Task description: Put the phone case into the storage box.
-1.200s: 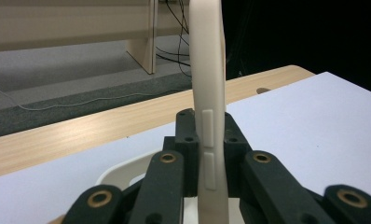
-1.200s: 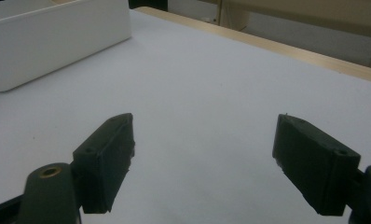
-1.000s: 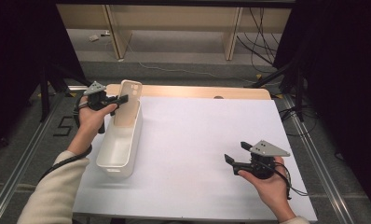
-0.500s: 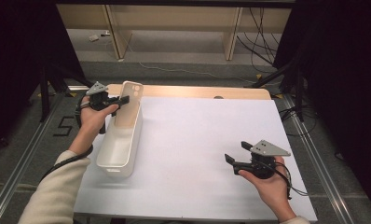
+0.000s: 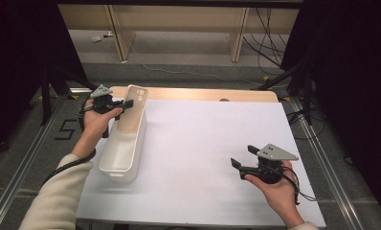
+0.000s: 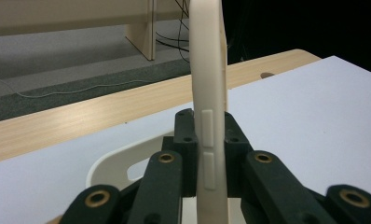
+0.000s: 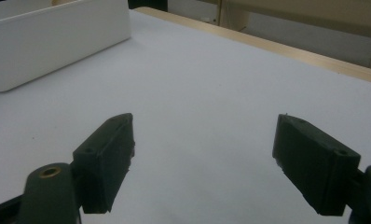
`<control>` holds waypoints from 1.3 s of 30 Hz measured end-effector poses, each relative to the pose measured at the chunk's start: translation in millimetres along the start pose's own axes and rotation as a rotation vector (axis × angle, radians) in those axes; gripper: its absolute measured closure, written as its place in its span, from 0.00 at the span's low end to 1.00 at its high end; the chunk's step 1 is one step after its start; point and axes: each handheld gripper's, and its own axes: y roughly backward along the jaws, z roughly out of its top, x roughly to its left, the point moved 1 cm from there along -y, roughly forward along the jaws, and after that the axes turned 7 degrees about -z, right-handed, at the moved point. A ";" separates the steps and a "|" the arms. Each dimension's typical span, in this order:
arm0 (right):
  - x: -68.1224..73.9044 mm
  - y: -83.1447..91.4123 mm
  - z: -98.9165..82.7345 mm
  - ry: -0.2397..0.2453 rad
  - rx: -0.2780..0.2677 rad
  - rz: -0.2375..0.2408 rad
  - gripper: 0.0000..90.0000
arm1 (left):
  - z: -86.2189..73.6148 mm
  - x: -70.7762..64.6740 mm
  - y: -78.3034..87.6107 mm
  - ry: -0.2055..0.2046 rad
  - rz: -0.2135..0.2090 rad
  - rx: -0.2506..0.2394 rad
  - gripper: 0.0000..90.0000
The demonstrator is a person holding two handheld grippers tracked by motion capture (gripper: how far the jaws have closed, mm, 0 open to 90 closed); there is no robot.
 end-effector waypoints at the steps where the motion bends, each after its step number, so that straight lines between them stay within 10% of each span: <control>1: 0.3 0.3 0.1 -0.007 0.003 0.003 0.24 | -0.3 0.4 -0.1 0.001 0.000 0.003 0.89; 39: 1.6 -2.0 -0.8 -0.008 0.000 0.019 0.24 | -6.0 6.6 -4.8 0.000 0.017 0.033 0.88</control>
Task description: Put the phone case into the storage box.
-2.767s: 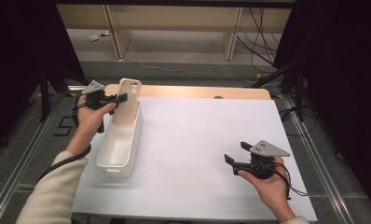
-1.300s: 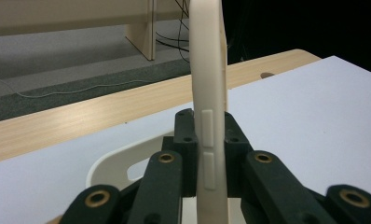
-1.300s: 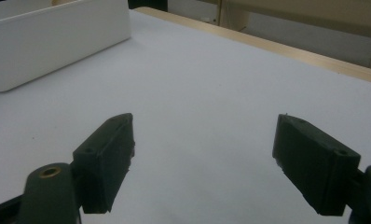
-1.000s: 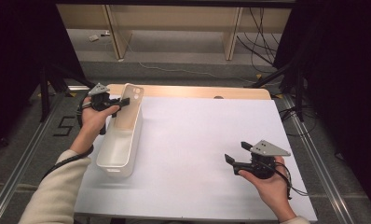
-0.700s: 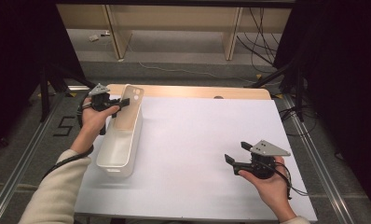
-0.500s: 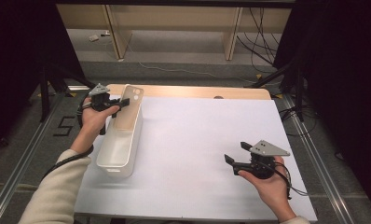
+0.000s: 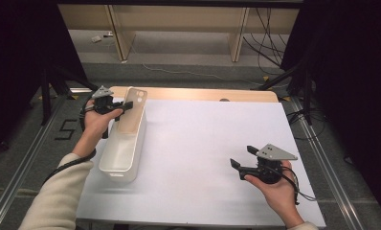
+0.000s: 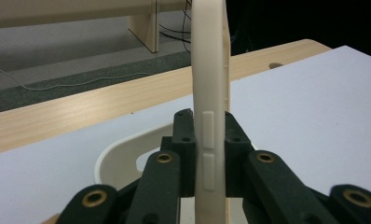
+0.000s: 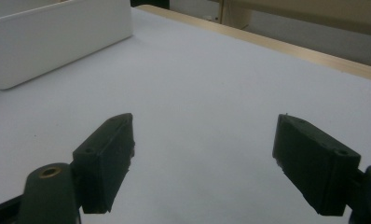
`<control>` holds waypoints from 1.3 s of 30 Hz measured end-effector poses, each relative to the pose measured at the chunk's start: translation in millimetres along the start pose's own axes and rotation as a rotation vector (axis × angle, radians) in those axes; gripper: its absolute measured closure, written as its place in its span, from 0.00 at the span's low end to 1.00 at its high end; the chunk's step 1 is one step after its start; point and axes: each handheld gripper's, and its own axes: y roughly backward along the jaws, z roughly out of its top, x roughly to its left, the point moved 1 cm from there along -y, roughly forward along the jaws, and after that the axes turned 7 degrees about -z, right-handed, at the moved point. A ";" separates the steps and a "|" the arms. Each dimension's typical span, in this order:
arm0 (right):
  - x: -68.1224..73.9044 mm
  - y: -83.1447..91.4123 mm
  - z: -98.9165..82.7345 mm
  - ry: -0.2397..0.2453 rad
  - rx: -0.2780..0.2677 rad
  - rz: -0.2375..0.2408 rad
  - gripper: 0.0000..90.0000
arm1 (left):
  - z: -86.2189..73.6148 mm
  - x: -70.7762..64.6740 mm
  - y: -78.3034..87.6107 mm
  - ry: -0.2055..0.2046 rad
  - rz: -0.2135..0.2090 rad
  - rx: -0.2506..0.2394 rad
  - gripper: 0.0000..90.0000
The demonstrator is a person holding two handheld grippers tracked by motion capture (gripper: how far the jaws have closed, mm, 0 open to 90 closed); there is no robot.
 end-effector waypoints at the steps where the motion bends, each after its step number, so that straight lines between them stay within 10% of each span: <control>1: 0.1 -0.1 0.0 -0.002 0.000 0.001 0.24 | -0.3 0.1 -0.2 0.002 -0.002 0.000 0.88; 25: -0.9 0.9 0.1 0.012 0.003 -0.015 0.24 | 1.1 3.5 -1.8 -0.039 0.033 0.038 0.85; 39: -0.2 0.1 -0.5 0.012 0.012 -0.010 0.24 | 9.0 3.6 9.5 -0.038 0.167 0.034 0.49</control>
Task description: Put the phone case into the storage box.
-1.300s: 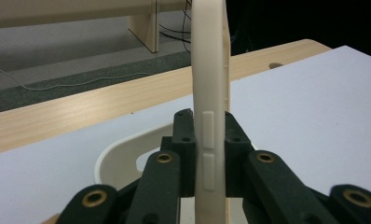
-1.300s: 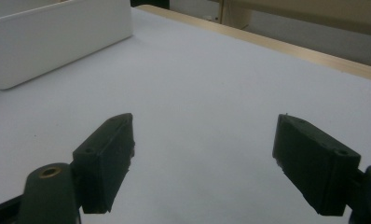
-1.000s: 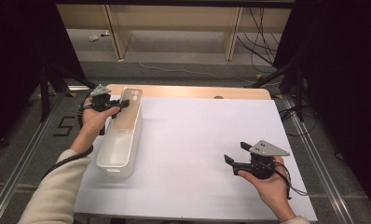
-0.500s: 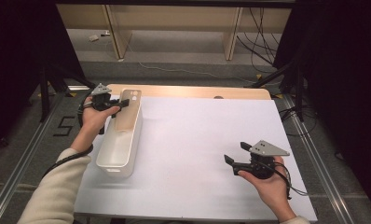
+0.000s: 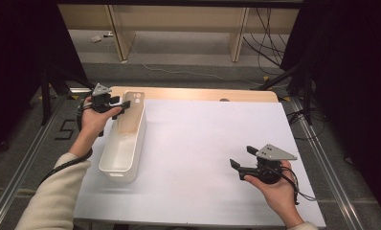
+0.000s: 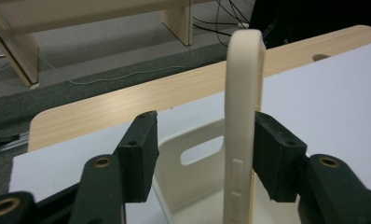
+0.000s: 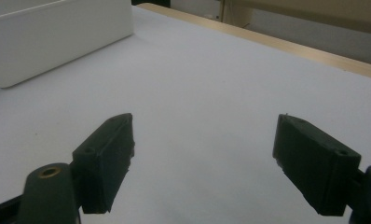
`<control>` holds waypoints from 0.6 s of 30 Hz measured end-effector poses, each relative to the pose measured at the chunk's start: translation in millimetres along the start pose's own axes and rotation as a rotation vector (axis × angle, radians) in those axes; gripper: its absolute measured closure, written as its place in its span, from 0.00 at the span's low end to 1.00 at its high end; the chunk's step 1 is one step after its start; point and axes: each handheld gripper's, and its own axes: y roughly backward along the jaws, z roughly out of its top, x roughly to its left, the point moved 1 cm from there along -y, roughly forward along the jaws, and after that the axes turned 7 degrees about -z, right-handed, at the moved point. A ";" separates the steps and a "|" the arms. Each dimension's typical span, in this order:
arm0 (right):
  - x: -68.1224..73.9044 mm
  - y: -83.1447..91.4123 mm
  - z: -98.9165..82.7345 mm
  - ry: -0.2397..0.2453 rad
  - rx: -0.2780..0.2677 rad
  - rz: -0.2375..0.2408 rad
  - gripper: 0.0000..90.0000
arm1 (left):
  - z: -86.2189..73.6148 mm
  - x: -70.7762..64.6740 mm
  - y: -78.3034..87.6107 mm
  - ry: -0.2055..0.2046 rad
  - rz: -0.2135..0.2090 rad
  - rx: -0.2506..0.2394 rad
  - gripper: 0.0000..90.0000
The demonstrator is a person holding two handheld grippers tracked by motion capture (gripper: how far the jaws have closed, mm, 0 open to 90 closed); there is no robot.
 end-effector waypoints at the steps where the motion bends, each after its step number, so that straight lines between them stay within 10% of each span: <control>1: 0.0 -0.1 0.0 0.000 0.000 0.000 0.24 | 0.5 0.3 1.4 -0.005 0.004 -0.001 0.50; 18: 0.6 0.1 0.1 -0.004 0.003 0.003 0.24 | 3.0 -1.5 16.0 -0.025 0.044 -0.025 0.76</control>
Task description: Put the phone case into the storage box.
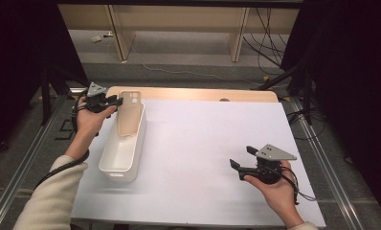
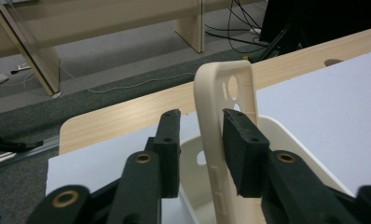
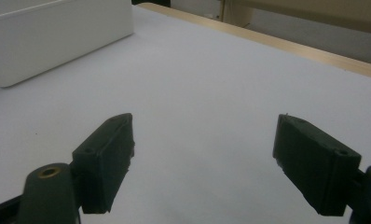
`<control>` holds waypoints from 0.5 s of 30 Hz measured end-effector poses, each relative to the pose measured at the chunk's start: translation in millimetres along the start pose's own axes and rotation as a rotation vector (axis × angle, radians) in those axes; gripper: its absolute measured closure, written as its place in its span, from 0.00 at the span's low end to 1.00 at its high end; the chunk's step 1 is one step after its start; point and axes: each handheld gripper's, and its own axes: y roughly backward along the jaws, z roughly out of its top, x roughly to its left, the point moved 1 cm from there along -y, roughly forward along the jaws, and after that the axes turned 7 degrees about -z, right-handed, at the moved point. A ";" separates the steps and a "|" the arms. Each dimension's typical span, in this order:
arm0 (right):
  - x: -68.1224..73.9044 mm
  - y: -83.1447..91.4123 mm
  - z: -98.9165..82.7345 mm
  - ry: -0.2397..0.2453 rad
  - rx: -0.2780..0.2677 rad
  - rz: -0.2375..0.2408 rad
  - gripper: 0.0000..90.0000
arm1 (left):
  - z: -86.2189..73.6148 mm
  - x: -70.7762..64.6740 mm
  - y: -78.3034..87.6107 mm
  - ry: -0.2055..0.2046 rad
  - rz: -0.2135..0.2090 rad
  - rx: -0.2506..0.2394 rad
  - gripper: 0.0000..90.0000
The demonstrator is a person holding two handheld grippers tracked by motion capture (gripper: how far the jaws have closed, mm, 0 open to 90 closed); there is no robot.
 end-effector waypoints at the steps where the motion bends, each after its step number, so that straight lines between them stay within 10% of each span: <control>1: 0.0 -0.1 -0.1 0.000 0.000 0.001 0.24 | -0.2 0.3 0.4 -0.001 -0.001 0.002 0.77; 15: -0.6 -0.3 0.1 0.012 -0.005 -0.004 0.24 | -6.9 6.1 2.4 0.043 0.036 0.046 0.84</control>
